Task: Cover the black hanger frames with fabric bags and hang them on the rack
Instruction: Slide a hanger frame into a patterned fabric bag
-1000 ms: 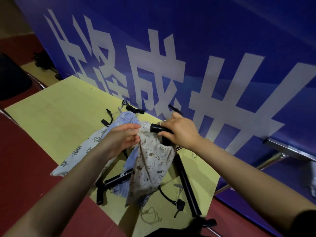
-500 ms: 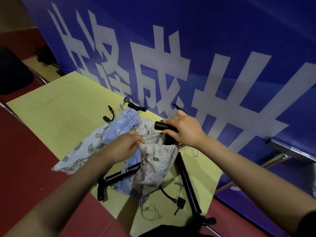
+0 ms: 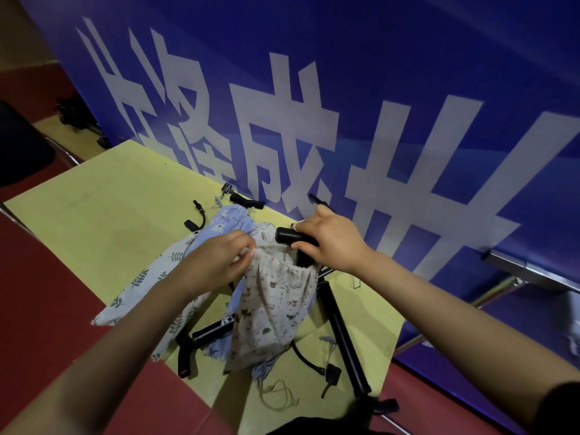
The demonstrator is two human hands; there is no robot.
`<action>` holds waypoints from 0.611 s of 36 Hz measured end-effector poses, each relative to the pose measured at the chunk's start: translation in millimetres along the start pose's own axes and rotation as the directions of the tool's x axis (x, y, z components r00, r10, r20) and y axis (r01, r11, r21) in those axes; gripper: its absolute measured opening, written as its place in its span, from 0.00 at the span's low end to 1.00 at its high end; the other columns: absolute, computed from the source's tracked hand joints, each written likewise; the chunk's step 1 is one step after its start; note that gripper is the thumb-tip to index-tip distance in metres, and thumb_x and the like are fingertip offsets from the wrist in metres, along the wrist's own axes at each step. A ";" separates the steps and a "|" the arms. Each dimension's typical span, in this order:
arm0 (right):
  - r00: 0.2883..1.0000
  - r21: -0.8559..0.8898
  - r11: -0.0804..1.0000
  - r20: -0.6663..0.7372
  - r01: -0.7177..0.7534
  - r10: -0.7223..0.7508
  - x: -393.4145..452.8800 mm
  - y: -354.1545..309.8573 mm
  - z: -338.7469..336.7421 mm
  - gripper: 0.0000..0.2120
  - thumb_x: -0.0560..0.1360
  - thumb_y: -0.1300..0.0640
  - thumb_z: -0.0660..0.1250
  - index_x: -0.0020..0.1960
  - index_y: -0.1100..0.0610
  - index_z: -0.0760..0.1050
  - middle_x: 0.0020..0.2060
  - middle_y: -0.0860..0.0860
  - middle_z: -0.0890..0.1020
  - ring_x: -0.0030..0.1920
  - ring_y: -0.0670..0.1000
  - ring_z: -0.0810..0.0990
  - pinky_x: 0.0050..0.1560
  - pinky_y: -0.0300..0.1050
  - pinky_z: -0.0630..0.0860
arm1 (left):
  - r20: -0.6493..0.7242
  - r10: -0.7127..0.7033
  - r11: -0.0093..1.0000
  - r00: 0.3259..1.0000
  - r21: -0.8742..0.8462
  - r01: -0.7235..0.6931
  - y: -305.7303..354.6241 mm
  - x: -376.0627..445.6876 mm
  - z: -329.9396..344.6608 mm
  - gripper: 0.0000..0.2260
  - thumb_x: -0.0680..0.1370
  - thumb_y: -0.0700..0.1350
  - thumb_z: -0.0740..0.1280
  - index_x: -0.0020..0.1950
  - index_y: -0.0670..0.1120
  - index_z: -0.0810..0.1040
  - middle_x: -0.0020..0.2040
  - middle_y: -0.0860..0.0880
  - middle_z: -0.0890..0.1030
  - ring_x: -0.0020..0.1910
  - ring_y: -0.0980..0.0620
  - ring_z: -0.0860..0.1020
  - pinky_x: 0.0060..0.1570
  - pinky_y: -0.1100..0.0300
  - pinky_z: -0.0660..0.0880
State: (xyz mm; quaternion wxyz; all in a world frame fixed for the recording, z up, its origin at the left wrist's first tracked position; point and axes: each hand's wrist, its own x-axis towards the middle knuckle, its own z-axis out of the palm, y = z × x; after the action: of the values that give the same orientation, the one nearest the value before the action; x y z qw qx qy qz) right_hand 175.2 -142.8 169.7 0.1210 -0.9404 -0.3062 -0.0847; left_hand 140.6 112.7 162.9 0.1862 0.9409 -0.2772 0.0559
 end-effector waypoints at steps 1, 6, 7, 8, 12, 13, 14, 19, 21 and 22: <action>1.000 -0.001 1.000 0.002 -0.002 0.002 -0.5 0.8 -0.3 0.16 0.78 0.43 0.62 0.59 0.52 0.78 0.45 0.47 0.82 0.47 0.43 0.60 0.36 0.47 0.71 | -0.012 0.012 1.000 1.000 0.025 -0.012 1.0 1.0 -0.9 0.21 0.79 0.55 0.51 0.53 0.44 0.79 0.43 0.52 0.76 0.37 0.50 0.76 0.36 0.59 0.70; 1.000 0.004 1.000 -0.001 -0.004 0.004 -4.7 4.0 -1.6 0.17 0.78 0.43 0.62 0.60 0.53 0.77 0.45 0.47 0.82 0.47 0.44 0.61 0.37 0.50 0.74 | -0.067 0.005 0.997 0.998 0.075 0.000 0.6 4.0 1.5 0.11 0.80 0.42 0.61 0.54 0.41 0.81 0.47 0.45 0.82 0.42 0.46 0.81 0.40 0.56 0.76; 1.000 0.004 1.000 0.000 -0.006 0.006 -5.0 3.9 -1.5 0.18 0.78 0.43 0.62 0.60 0.53 0.77 0.45 0.47 0.82 0.47 0.44 0.61 0.37 0.50 0.74 | -0.068 -0.046 0.998 0.997 0.041 0.048 0.1 3.9 3.0 0.12 0.81 0.44 0.59 0.55 0.41 0.80 0.49 0.45 0.82 0.45 0.45 0.81 0.44 0.56 0.76; 1.000 0.003 1.000 0.001 -0.008 0.008 -5.1 3.7 -1.4 0.18 0.78 0.43 0.62 0.61 0.53 0.77 0.46 0.47 0.82 0.47 0.44 0.61 0.37 0.50 0.74 | -0.074 -0.084 0.996 0.994 0.016 0.086 -0.6 3.7 4.8 0.13 0.82 0.45 0.59 0.56 0.41 0.80 0.50 0.45 0.82 0.46 0.45 0.81 0.45 0.55 0.75; 1.000 -0.005 1.000 0.002 -0.010 0.010 -4.3 2.3 -1.1 0.18 0.78 0.43 0.62 0.61 0.53 0.77 0.46 0.47 0.82 0.48 0.46 0.64 0.38 0.50 0.74 | -0.154 -0.176 0.983 0.972 -0.084 0.165 2.3 1.1 12.4 0.09 0.82 0.41 0.61 0.55 0.40 0.79 0.46 0.45 0.81 0.41 0.53 0.78 0.40 0.65 0.72; 1.000 -0.006 1.000 0.001 -0.013 0.013 -4.1 2.2 -1.2 0.18 0.78 0.43 0.62 0.60 0.53 0.77 0.47 0.47 0.82 0.49 0.47 0.65 0.38 0.49 0.74 | -0.178 -0.193 0.977 0.965 -0.128 0.172 4.9 0.5 14.7 0.08 0.82 0.40 0.61 0.54 0.40 0.79 0.44 0.48 0.81 0.39 0.61 0.76 0.39 0.72 0.69; 1.000 -0.008 1.000 0.001 -0.016 0.016 -3.8 2.0 -1.2 0.18 0.78 0.43 0.61 0.60 0.53 0.77 0.47 0.47 0.82 0.48 0.47 0.65 0.38 0.49 0.74 | -0.197 -0.217 0.967 0.956 -0.177 0.183 7.2 -0.2 17.0 0.07 0.81 0.39 0.62 0.53 0.40 0.79 0.41 0.51 0.79 0.38 0.63 0.76 0.38 0.75 0.68; 0.999 -0.008 0.999 -0.007 -0.036 0.036 -4.4 7.7 1.4 0.16 0.78 0.42 0.61 0.57 0.51 0.77 0.45 0.45 0.82 0.45 0.43 0.61 0.36 0.46 0.72 | -0.145 -0.290 0.895 0.946 -0.390 0.214 12.2 0.2 20.9 0.08 0.79 0.39 0.66 0.48 0.52 0.78 0.40 0.58 0.79 0.43 0.66 0.78 0.42 0.76 0.73; 0.999 0.003 0.999 -0.008 -0.039 0.039 -5.7 10.3 2.3 0.16 0.78 0.42 0.61 0.56 0.51 0.78 0.44 0.45 0.82 0.45 0.44 0.61 0.34 0.45 0.69 | -0.108 -0.289 0.878 0.951 -0.425 0.219 9.8 -1.3 19.5 0.11 0.78 0.39 0.68 0.46 0.57 0.76 0.41 0.55 0.80 0.44 0.62 0.79 0.45 0.73 0.76; 0.999 0.008 0.999 -0.010 -0.038 0.038 -6.5 11.1 2.5 0.16 0.78 0.42 0.62 0.56 0.51 0.78 0.44 0.45 0.82 0.45 0.44 0.61 0.34 0.44 0.68 | -0.103 -0.294 0.871 0.950 -0.438 0.222 8.5 -2.3 18.5 0.11 0.77 0.39 0.69 0.46 0.57 0.76 0.41 0.53 0.81 0.44 0.61 0.80 0.46 0.72 0.76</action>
State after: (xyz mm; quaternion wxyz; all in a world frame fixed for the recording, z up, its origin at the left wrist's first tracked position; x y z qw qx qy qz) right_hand 176.8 -154.4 163.8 0.1277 -0.9452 -0.2878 -0.0861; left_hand 134.0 100.2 148.0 0.4128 0.8991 -0.1376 0.0478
